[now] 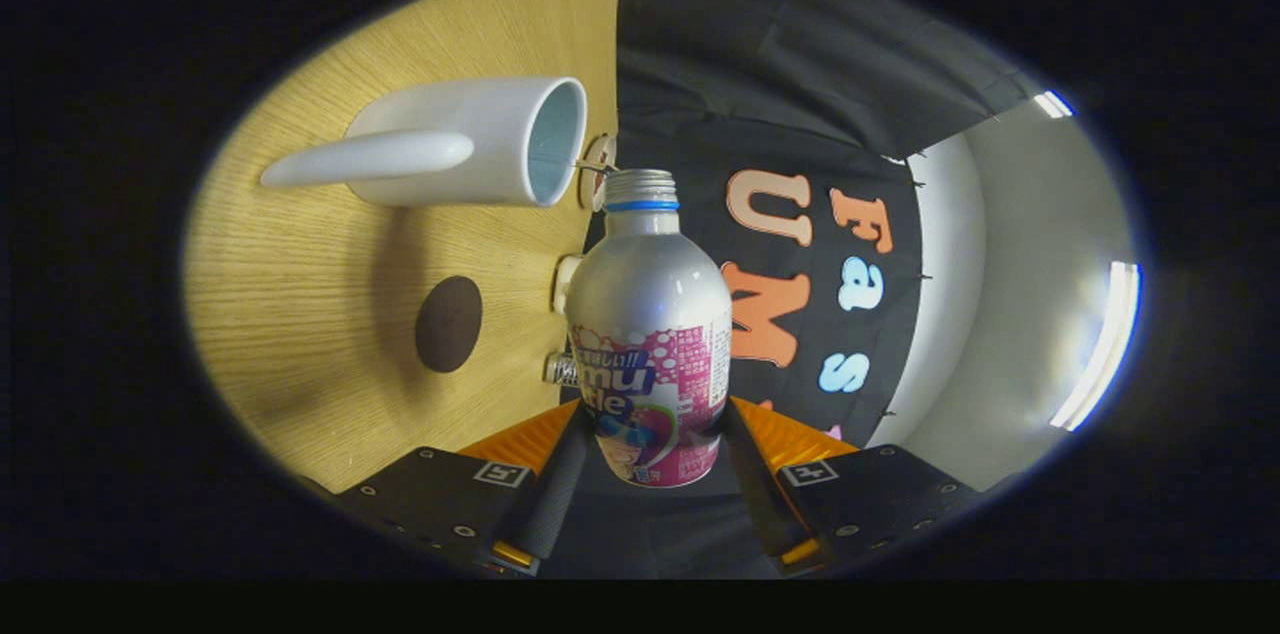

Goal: Take the bottle from table, then pour the juice into the cup, finally place the bottle on the coaster

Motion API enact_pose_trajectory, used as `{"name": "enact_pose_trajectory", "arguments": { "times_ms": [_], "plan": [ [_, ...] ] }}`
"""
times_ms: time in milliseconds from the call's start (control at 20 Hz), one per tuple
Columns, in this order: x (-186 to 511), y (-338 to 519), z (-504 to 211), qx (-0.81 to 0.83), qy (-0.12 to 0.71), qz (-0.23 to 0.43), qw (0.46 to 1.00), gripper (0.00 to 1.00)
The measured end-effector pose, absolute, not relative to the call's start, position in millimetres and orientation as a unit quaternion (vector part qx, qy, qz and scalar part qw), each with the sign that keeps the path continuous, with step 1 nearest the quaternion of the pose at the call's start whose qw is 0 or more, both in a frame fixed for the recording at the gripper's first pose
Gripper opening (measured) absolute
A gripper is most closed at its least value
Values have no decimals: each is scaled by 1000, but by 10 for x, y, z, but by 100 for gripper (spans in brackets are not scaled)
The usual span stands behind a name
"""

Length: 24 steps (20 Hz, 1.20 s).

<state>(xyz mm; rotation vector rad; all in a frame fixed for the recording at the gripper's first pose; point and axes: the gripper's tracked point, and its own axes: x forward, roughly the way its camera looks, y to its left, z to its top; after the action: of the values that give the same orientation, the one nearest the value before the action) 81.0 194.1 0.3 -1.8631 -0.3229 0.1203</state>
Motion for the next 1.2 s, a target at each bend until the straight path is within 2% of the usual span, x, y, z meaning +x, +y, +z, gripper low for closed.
{"name": "enact_pose_trajectory", "arguments": {
  "times_ms": [1200],
  "plan": [
    [809,1950,16,-809,-139,58,568,76]
  ]
}}
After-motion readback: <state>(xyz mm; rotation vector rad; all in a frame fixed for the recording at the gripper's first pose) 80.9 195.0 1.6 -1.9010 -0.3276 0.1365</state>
